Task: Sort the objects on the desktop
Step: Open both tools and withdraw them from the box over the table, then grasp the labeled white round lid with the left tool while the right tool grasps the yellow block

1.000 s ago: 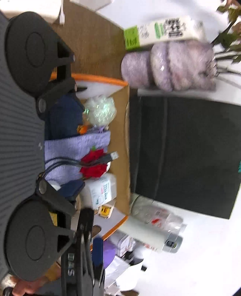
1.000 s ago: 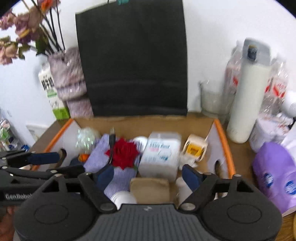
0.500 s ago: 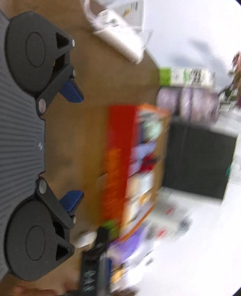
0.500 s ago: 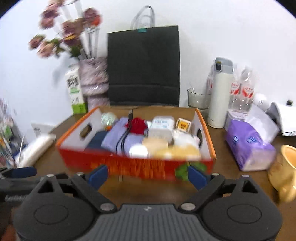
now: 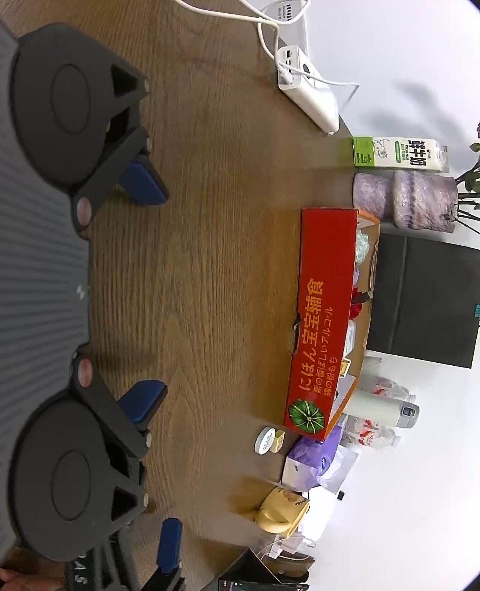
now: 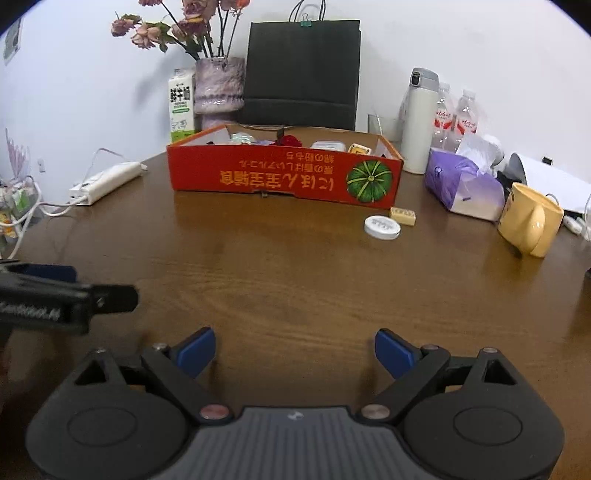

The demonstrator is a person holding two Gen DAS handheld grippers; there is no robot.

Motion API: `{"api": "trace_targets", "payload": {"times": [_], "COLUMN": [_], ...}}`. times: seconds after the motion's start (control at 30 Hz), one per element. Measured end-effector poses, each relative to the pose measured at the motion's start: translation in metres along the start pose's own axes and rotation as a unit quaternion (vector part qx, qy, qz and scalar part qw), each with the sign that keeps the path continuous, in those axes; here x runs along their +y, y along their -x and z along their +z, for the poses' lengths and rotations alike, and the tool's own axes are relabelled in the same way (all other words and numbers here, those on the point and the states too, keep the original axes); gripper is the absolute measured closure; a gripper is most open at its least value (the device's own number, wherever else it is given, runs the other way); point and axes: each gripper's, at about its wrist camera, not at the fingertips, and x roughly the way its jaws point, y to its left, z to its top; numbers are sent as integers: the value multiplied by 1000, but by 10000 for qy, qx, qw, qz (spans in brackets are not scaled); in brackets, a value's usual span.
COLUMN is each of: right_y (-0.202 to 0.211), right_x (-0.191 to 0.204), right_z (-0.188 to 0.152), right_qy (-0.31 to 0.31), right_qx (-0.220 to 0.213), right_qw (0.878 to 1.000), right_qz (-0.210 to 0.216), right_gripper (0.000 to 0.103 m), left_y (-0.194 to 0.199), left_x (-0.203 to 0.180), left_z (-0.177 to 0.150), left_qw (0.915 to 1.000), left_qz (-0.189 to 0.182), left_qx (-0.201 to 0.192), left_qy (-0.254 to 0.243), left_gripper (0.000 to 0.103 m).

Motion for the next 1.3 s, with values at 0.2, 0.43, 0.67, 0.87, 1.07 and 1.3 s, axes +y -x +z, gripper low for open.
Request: {"api": "trace_targets", "payload": {"times": [0.2,0.43,0.67,0.87,1.07,1.3], "right_y": [-4,-3,-9,-14,-15,-28], "right_x": [4,8,-7,-8,-11,-66], "right_z": [-1,-2,0,2,5,60], "right_qy": [5,152,-218,-238,-260,-325], "right_qx": [58,2,161,261,302,-290], "right_qw": [9993,9990,9995,9993,9991,9967], "right_qz": [-359,-419,-134,-94,-130,-688], "right_gripper": [9,9,8,0,0,2], "left_y": [-2,-5,-7,-7,-11,-51], "left_x": [-11,-14,-17,-16,-17,-53], "left_z": [-2,-2,-2,-1,3,50], "left_qw": [9992,9984,9977,9977,9975,9980], "left_qz": [269,373,457,457,529,-391], "left_qx": [87,142,175,176,236,178], "left_qy": [-277,-404,-470,-465,-393,-474], "left_gripper": [0,0,0,0,0,0]}}
